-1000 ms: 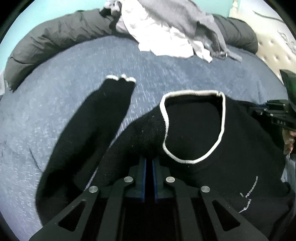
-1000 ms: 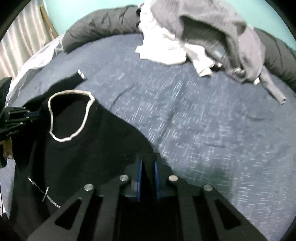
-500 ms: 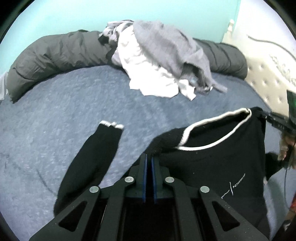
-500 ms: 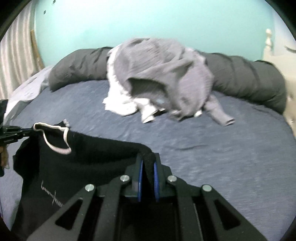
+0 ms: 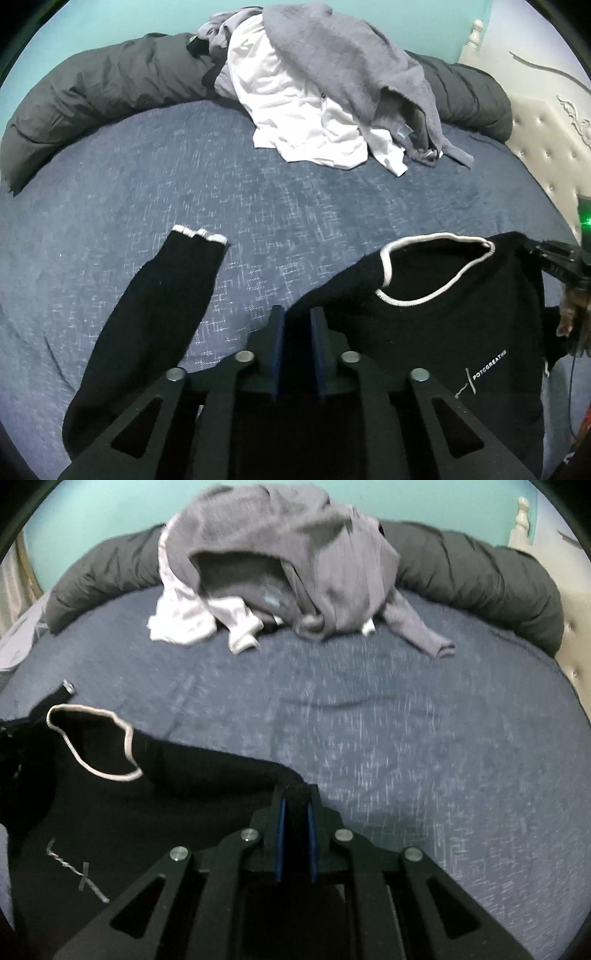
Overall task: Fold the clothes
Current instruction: 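Grasp the sweatshirt cuff with the left gripper and lift it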
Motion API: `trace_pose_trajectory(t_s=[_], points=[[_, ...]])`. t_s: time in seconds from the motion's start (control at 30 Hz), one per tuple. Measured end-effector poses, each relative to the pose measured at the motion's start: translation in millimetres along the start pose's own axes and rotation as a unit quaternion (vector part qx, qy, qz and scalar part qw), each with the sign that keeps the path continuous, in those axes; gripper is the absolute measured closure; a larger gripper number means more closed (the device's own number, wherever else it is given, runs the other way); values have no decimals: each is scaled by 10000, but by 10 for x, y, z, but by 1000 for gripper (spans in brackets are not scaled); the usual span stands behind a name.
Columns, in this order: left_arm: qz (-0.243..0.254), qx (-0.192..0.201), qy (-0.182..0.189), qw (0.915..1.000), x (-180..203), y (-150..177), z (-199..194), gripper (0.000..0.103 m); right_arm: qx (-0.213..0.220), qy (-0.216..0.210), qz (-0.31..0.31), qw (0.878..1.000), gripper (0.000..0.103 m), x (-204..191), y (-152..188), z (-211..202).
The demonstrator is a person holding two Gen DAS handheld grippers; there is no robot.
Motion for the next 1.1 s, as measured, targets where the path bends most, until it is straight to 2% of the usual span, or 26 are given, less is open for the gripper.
trace_pose_trajectory(t_s=[0.07, 0.13, 0.23, 0.37, 0.5, 0.63, 0.67, 0.7, 0.77, 0.83, 0.97, 1.03, 1.07, 1.1], points=[[-75, 51, 46, 9999, -100, 5, -38, 81, -29, -21, 56, 10000, 94, 31, 52, 51], [-31, -43, 21, 10000, -206, 36, -58, 75, -62, -34, 81, 9999, 94, 37, 72, 93], [253, -227, -63, 9994, -287, 137, -54, 71, -72, -52, 98, 9999, 94, 25, 87, 126], [590, -468, -582, 9955, -473, 311, -21, 69, -111, -67, 64, 9999, 94, 26, 130, 150], [257, -244, -1061, 9937, -830, 351, -149, 69, -163, -91, 52, 9998, 94, 36, 187, 162], [-261, 88, -1790, 9835, -1223, 332, -311, 69, -185, -75, 29, 9998, 94, 16, 208, 162], [-338, 41, -1824, 9826, -1274, 346, -295, 64, -190, -74, 28, 9998, 94, 15, 208, 161], [-385, -57, -1791, 9831, -1307, 368, -256, 54, -194, -73, 29, 9998, 94, 14, 208, 159], [-479, -254, -1726, 9835, -1370, 411, -180, 44, -204, -72, 29, 9998, 94, 15, 200, 163], [-481, -411, -1577, 9855, -1376, 458, -98, 44, -214, -63, 23, 9997, 94, 10, 199, 169], [17, -484, -1385, 9892, -1185, 545, 28, 44, -227, -25, 8, 9997, 94, -8, 214, 162], [52, -475, -1377, 9893, -1163, 575, 37, 60, -233, -16, -9, 9997, 94, -15, 223, 151], [9, -440, -1379, 9895, -1180, 575, 22, 81, -239, -12, -19, 9997, 94, -17, 225, 143], [-42, -395, -1384, 9896, -1201, 572, -2, 92, -244, -13, -22, 9997, 94, -17, 225, 135]])
Point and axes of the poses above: each gripper's, at about its wrist camera, not at the fingertips, and z roughly the way its jaws point, x to its right, y to its underside, the point moved 4 cm from there along z, roughly the way its jaws point, and after that the axes turned 9 degrees about x, right-handed, at the moved point
